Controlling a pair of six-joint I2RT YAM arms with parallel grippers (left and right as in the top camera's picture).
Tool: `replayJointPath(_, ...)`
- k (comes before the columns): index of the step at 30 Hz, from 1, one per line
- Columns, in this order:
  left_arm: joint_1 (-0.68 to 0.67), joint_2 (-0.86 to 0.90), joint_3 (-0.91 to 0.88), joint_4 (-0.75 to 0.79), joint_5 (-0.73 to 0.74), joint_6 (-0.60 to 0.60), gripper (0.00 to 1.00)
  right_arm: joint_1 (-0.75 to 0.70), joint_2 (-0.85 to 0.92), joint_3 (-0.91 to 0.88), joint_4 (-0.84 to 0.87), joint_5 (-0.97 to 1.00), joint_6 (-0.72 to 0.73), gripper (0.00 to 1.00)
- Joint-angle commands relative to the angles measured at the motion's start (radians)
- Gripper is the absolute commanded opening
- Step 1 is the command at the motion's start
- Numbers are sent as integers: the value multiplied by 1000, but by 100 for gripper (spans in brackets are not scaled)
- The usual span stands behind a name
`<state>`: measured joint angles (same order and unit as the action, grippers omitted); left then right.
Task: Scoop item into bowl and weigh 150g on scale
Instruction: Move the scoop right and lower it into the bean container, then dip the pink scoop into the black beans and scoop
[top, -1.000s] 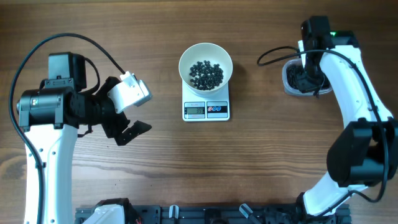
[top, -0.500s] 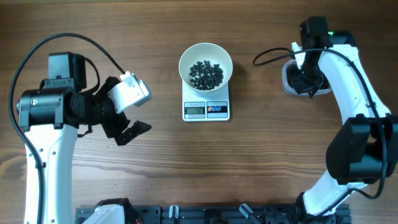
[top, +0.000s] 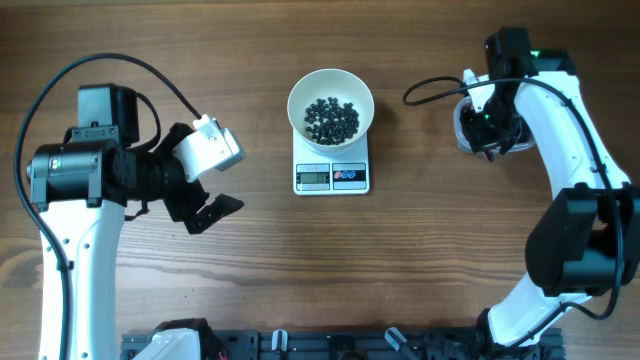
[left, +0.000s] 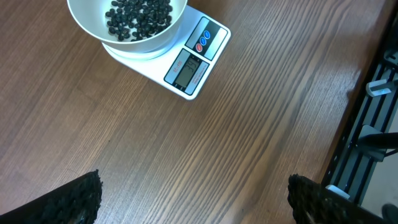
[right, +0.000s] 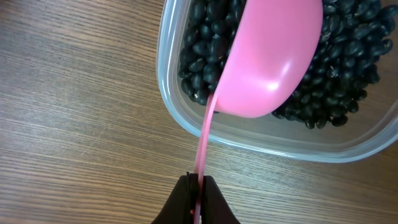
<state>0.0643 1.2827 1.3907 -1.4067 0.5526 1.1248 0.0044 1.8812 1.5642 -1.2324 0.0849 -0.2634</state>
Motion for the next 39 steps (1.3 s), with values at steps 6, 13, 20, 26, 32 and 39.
replayJointPath(6,4,-11,21,0,26,20,100,-111,10,1,-7,-240,6,4)
replayJointPath(13,4,-11,21,0,26,20,100,-224,11,-2,-5,-446,-26,4)
replayJointPath(20,4,-11,21,0,26,20,100,-283,11,-2,-3,-506,-50,4)
replayJointPath(26,4,-11,21,0,26,20,100,-339,11,-2,-21,-537,-85,4)
replayJointPath(32,4,-11,21,0,26,20,100,-401,11,-2,-39,-584,-104,4)
replayJointPath(39,4,-11,21,0,26,20,100,-435,11,-2,-83,-633,-130,4)
